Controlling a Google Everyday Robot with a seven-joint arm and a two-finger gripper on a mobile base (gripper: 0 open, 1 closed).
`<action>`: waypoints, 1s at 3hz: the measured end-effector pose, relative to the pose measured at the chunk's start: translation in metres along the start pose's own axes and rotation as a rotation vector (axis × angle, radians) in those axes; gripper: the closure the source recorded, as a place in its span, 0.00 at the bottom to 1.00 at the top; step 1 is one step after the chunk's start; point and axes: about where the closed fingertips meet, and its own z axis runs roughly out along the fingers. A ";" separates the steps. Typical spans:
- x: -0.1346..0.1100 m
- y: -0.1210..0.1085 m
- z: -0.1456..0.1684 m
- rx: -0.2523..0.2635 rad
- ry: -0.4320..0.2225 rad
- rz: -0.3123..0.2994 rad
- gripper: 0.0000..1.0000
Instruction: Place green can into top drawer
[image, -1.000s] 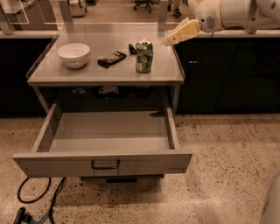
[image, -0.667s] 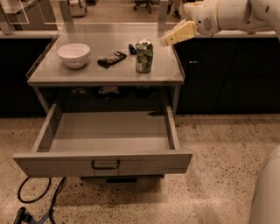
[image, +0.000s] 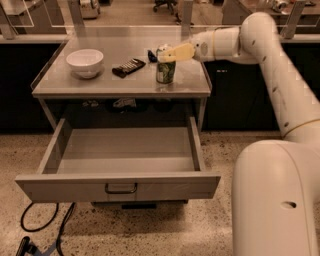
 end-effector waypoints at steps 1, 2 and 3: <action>0.011 -0.005 0.008 -0.008 0.004 0.043 0.00; 0.016 -0.007 0.019 -0.006 0.004 0.036 0.00; 0.016 -0.003 0.043 0.033 0.002 -0.045 0.00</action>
Offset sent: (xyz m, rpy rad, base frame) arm 0.0051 0.0025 -0.0146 0.0186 0.0458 -0.0047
